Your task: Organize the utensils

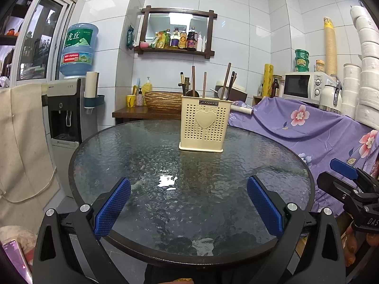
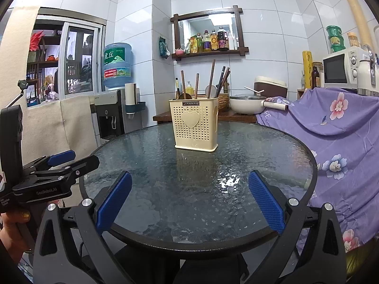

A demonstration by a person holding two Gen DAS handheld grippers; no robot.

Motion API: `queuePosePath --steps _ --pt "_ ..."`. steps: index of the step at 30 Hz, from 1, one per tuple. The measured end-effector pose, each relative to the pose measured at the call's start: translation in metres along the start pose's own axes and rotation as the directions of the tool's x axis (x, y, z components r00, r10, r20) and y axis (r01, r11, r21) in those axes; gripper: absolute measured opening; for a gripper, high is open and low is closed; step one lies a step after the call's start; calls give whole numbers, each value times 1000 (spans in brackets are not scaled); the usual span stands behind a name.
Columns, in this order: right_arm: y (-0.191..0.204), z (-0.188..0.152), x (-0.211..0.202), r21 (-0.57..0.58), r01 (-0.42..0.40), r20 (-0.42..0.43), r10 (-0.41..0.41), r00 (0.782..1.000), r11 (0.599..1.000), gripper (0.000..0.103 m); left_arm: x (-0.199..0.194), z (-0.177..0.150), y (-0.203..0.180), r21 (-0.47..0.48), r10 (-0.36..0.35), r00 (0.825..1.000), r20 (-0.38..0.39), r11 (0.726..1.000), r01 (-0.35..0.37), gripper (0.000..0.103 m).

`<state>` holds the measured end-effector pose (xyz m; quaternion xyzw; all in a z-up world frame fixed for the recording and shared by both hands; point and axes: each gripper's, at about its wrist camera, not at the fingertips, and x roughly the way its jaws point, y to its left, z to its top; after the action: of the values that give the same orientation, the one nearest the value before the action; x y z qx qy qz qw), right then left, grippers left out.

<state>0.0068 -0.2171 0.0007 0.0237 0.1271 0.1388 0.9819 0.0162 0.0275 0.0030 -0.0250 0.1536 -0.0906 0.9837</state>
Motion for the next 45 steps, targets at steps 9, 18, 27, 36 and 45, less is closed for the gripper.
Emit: queuePosePath --steps 9,18,27,36,45 --pt "1 0 1 1 0 -2 0 1000 1000 97 1 -1 -2 -3 -2 1000 -3 1000 2 96" --pt "1 0 0 0 -1 -2 1 1000 1000 97 1 -1 -2 -1 -1 1000 -1 1000 1 96" --pt "1 -1 2 -3 -5 -6 5 1000 1000 97 0 1 -2 1 1 1000 -2 1000 -1 96" --pt "2 -1 2 -4 -6 -6 6 1000 1000 97 -1 2 -3 2 3 1000 0 1000 -3 96" --pt "2 -3 4 -4 -5 -9 5 1000 1000 97 -4 3 -4 12 9 1000 19 1000 -10 96"
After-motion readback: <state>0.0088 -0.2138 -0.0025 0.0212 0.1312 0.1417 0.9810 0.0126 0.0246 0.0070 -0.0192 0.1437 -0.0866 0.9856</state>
